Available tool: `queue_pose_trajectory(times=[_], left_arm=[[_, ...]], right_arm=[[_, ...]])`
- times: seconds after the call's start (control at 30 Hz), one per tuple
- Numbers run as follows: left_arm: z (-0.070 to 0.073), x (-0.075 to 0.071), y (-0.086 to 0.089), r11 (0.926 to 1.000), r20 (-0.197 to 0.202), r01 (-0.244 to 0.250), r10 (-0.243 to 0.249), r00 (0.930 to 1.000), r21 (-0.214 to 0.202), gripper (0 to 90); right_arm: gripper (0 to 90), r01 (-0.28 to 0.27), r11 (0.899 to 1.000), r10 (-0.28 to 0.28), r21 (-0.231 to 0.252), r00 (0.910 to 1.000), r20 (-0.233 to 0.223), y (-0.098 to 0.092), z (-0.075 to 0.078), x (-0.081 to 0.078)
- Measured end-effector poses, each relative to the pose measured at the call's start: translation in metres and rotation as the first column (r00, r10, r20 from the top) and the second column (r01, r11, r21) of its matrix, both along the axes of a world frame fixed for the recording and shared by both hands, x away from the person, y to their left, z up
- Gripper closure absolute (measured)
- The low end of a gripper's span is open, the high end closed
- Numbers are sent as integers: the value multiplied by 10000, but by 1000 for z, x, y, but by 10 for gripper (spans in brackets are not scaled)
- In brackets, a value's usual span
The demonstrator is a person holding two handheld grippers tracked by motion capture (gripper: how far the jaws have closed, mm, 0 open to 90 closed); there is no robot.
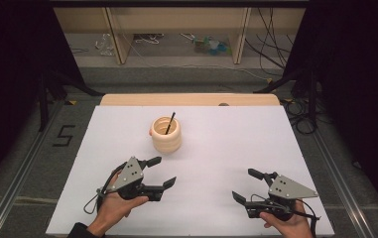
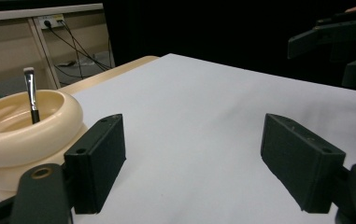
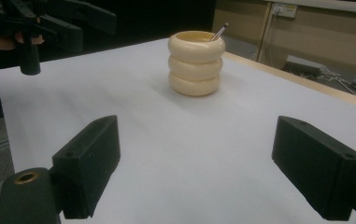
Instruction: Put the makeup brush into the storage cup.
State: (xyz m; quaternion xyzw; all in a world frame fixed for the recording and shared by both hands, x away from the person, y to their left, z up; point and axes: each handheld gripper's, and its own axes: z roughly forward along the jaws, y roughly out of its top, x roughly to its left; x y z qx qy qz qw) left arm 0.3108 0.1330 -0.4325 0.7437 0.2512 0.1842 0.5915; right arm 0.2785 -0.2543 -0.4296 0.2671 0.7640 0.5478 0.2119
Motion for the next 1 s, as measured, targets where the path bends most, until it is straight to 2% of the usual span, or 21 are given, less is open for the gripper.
queue_pose_trajectory(times=[0.03,0.2,0.37,0.47,0.5,0.63,0.67,0.7,1.0], left_arm=[[0,-1,0,10000,31,34,-34,10000,53,220],[0,-6,0,10000,82,12,-11,10000,-92,220],[-1,-9,3,10000,103,-24,23,9999,8,220],[-2,-10,3,10000,54,-55,56,10000,-66,220],[-2,-11,3,10000,52,-29,30,10000,-50,220],[-3,-14,3,9999,61,-75,75,10000,-107,220],[-4,-15,3,9999,1,-119,119,9999,-121,220],[-4,-15,3,9999,42,-83,83,10000,-107,220],[-5,-16,11,9997,114,-244,244,9996,-48,220]], right_arm=[[163,-7,10000,8,36,9998,-203,0,0,-1],[163,26,10000,-25,73,9999,-147,1,0,-1],[164,26,10000,-25,66,9998,-193,0,0,-1],[163,-52,9999,54,164,9999,-125,1,0,-1],[163,27,10000,-27,38,9999,-160,0,1,-1],[164,69,10000,-68,64,9999,-132,0,1,-1],[163,98,9999,-98,29,9999,87,-1,0,0],[163,104,9999,-103,73,9999,-117,-1,1,-1],[164,84,9999,-83,66,9999,-111,-1,1,-1]])
